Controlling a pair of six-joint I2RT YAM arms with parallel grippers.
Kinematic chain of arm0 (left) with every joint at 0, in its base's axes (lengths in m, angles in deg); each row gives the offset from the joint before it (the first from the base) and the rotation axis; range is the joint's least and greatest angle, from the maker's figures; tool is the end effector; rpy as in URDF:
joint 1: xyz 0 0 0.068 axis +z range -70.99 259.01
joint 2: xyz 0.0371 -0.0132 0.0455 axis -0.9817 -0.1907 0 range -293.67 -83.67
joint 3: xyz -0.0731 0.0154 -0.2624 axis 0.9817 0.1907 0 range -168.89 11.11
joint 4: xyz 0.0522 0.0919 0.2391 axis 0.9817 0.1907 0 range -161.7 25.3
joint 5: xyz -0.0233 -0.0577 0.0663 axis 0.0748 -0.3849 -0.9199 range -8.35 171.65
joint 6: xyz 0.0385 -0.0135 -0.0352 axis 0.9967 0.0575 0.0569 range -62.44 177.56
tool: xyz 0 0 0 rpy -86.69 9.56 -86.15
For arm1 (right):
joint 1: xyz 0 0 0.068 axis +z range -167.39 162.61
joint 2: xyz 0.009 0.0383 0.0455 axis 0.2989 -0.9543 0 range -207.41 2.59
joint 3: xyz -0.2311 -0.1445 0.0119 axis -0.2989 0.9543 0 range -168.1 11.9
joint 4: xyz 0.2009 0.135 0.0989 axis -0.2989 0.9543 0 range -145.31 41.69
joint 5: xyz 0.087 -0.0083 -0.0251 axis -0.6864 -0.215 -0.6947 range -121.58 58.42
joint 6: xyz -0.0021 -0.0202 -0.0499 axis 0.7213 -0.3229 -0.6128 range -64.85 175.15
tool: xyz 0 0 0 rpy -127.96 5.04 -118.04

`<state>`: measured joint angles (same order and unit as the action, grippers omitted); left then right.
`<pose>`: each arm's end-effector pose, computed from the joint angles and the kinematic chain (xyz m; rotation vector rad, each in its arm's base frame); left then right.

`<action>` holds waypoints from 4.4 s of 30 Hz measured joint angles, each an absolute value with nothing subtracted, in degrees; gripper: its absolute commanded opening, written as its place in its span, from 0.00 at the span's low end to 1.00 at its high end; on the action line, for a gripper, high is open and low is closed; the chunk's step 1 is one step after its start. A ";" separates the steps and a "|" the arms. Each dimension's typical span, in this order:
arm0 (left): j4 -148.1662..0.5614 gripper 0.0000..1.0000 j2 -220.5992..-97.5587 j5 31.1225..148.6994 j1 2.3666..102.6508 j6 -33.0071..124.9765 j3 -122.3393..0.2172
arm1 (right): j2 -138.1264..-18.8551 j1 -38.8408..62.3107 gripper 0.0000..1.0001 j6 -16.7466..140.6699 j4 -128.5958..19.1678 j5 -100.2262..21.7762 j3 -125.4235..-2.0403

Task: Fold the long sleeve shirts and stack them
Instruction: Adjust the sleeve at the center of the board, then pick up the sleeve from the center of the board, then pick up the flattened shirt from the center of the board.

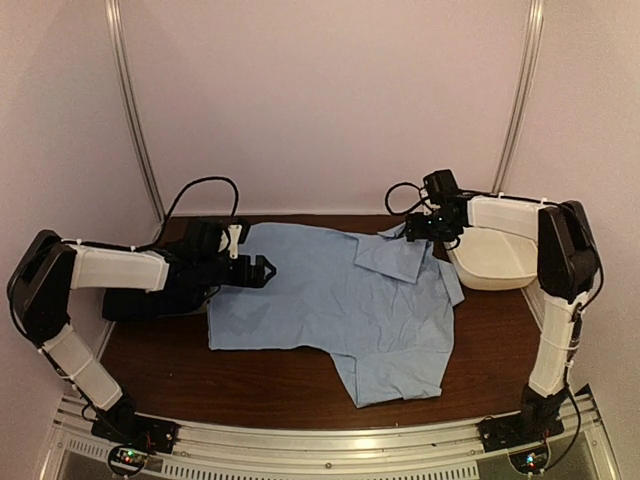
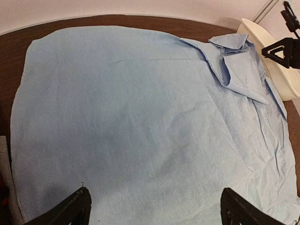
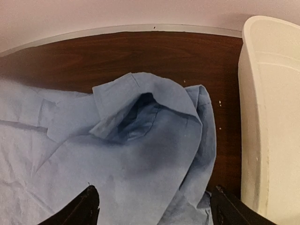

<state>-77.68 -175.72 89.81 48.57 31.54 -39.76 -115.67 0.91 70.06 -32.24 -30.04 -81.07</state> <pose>0.2929 -0.1779 0.1983 0.1712 2.2622 -0.6984 0.4419 0.1450 0.2138 -0.0593 2.4271 0.2325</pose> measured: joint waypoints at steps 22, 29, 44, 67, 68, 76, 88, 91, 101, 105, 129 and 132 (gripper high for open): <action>-78.03 0.98 -175.02 90.23 43.63 29.93 -29.84 | -75.01 57.65 0.92 88.53 -28.52 -24.27 -33.24; -78.05 0.98 -173.10 89.03 43.39 29.53 -28.42 | -80.87 64.56 0.78 89.71 -27.37 -20.62 -33.68; -78.05 0.98 -170.24 87.80 43.09 29.34 -26.61 | -90.95 63.58 0.04 83.72 -23.04 -16.95 -39.34; -69.63 0.78 -170.61 76.63 33.03 28.22 -23.72 | -58.49 63.90 0.00 96.10 -9.66 -22.81 -34.80; -69.28 0.78 -169.82 76.26 32.49 27.68 -23.13 | -57.75 63.90 0.00 96.45 -9.36 -22.81 -34.77; -64.78 0.77 -166.06 74.12 31.96 25.45 -21.36 | -58.27 61.11 0.00 97.12 -5.46 -22.28 -36.39; -61.63 0.80 -167.64 71.37 31.96 25.51 -25.86 | -67.69 40.50 0.01 88.21 -3.24 -19.14 -42.97; -61.76 0.81 -167.64 71.34 31.96 25.71 -26.82 | -70.86 35.51 0.02 85.17 -4.59 -18.74 -43.01; -61.94 0.87 -165.54 71.98 31.96 27.70 -27.22 | -80.89 28.56 0.00 78.48 -11.30 -20.43 -43.98; -62.79 0.89 -157.12 75.21 31.68 30.45 -25.82 | -81.22 28.54 0.00 77.61 -12.85 -21.72 -44.17; -45.35 0.79 -177.06 66.32 10.91 39.57 -42.04 | -79.80 25.59 0.00 76.08 -15.34 -26.33 -45.81; -42.62 0.75 -178.70 64.42 10.78 39.98 -43.46 | -78.71 25.11 0.00 76.08 -15.61 -26.72 -45.79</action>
<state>-42.62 -178.70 64.42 10.78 39.98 -43.46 -78.71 25.11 76.08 -15.61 -26.72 -45.79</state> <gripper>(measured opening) 0.780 0.008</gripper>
